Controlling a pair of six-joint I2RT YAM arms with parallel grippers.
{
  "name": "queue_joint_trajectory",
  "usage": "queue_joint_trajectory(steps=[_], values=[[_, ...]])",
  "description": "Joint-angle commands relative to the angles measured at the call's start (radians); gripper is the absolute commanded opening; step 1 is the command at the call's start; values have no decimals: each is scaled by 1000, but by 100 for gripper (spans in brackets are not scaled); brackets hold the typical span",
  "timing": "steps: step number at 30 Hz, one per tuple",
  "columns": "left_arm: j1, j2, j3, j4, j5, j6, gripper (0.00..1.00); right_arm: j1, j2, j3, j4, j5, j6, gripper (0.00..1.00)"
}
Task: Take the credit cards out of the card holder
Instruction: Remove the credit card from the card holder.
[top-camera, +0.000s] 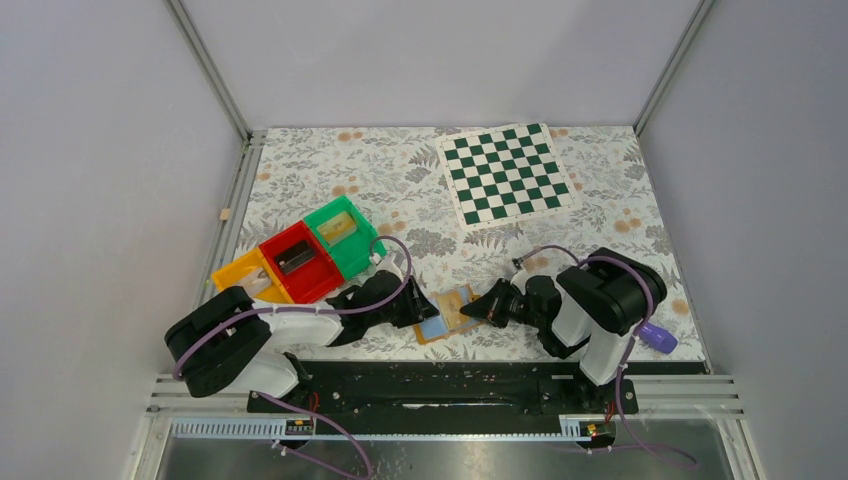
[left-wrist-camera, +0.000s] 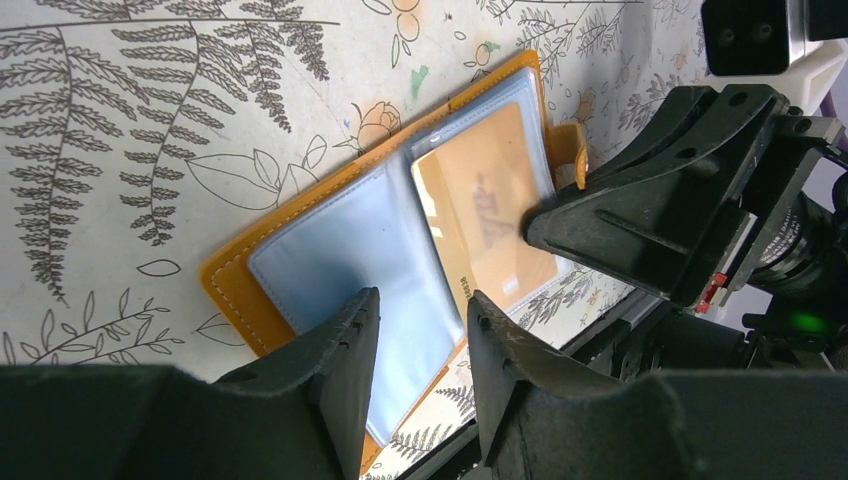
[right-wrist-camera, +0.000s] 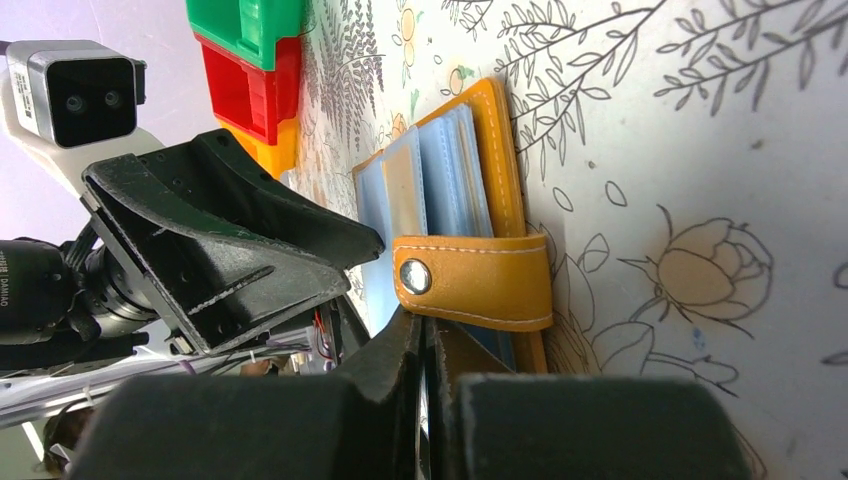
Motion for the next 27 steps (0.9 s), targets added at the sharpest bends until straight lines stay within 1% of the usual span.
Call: queue_joint_trajectory(steps=[1, 4, 8, 13, 15, 21, 24, 27], values=[[2, -2, 12, -102, -64, 37, 39, -13, -30, -30, -66, -18, -24, 0], [1, -11, 22, -104, -58, 43, 39, -13, -25, -24, -45, -32, -12, 0], [2, -16, 24, -81, -40, 40, 40, -13, -3, -25, 44, -59, 33, 0], [2, -24, 12, -25, -25, 19, 42, -13, -1, -31, 53, -70, 42, 0], [5, -28, 8, -4, 11, 10, 44, -13, -1, -35, 64, -72, 50, 0], [4, -40, -3, 70, 43, -14, 49, -13, -18, -34, 71, -80, 62, 0], [5, -28, -3, 79, 36, -22, 50, -13, -24, -29, 75, -87, 81, 0], [4, -20, -35, 146, 28, -43, 50, -13, -39, -30, 81, -94, 99, 0]])
